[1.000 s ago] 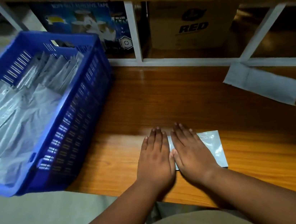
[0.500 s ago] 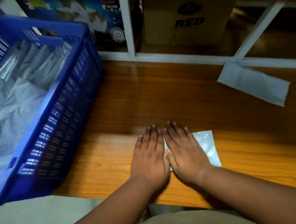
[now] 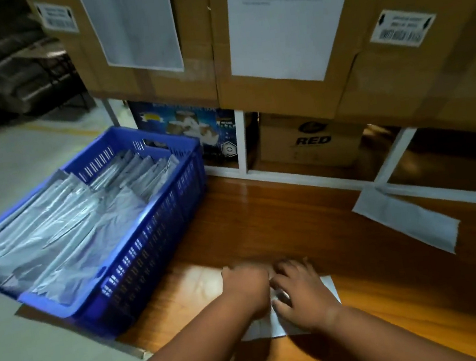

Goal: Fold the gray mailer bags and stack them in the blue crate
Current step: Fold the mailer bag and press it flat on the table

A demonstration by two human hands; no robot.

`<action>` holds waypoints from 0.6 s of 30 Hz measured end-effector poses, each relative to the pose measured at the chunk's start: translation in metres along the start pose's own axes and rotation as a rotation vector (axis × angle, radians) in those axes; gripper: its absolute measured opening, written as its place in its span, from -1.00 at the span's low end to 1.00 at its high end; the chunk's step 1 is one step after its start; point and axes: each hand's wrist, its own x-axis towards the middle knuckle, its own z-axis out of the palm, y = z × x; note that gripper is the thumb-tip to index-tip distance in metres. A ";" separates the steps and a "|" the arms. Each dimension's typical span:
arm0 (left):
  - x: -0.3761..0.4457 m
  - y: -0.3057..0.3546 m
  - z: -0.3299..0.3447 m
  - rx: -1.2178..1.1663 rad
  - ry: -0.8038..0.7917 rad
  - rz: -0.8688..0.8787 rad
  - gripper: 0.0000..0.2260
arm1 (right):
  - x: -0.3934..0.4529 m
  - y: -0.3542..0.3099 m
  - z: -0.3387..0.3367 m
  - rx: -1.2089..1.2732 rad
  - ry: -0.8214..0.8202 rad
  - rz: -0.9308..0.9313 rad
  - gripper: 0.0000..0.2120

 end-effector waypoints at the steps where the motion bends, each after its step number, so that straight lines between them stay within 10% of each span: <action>1: -0.001 -0.002 -0.005 0.008 -0.008 0.004 -0.75 | 0.004 -0.001 -0.006 -0.005 -0.026 -0.017 -0.51; 7: -0.016 -0.042 -0.036 -0.082 0.148 -0.062 -0.87 | 0.041 -0.012 -0.059 0.062 -0.038 -0.196 -0.89; 18: -0.082 -0.138 -0.147 -0.129 0.473 -0.263 -0.79 | 0.122 -0.102 -0.213 0.004 0.240 -0.501 -0.93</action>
